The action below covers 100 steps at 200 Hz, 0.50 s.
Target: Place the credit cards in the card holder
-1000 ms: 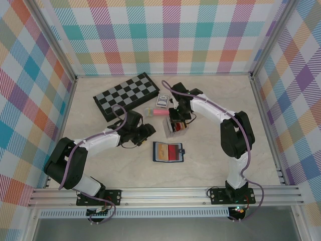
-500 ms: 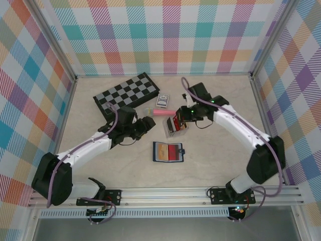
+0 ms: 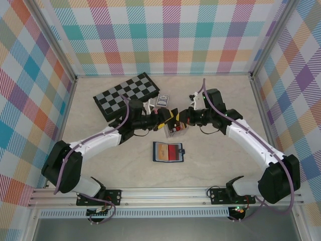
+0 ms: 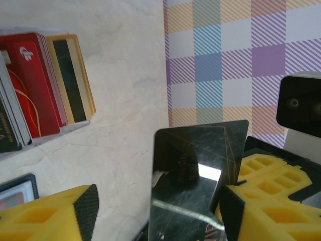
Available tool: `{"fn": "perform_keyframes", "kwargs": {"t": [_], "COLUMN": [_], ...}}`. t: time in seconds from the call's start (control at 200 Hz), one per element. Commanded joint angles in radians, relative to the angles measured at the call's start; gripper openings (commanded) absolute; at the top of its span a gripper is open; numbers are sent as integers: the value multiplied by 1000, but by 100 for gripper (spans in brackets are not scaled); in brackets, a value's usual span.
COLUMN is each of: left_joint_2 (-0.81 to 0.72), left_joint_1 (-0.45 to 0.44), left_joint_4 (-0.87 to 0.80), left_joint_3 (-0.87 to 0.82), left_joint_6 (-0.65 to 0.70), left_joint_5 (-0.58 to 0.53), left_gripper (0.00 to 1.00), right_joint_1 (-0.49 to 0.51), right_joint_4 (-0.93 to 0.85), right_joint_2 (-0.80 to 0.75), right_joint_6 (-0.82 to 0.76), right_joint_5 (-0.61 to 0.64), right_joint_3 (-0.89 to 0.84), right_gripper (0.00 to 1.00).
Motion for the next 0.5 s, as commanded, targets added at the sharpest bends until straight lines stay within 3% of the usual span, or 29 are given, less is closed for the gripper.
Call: {"fn": "perform_keyframes", "kwargs": {"t": [0.0, 0.215, 0.365, 0.495], "left_joint_2": [12, -23, -43, -43], "left_joint_1": [-15, -14, -15, -15], "left_joint_4": [98, 58, 26, 35], "left_joint_3": [20, 6, 2, -4], "left_joint_6": [-23, 4, 36, 46], "left_joint_5": [44, 18, 15, 30], "left_gripper": [58, 30, 14, 9], "right_joint_1": [1, 0, -12, -31], "right_joint_4": [78, 54, 52, 79], "right_joint_2": [-25, -10, 9, 28], "right_joint_6": [61, 66, 70, 73], "right_joint_5": [-65, -32, -83, -180], "right_joint_3": [-18, -32, -28, -19], "right_gripper": [2, 4, 8, 16]}}
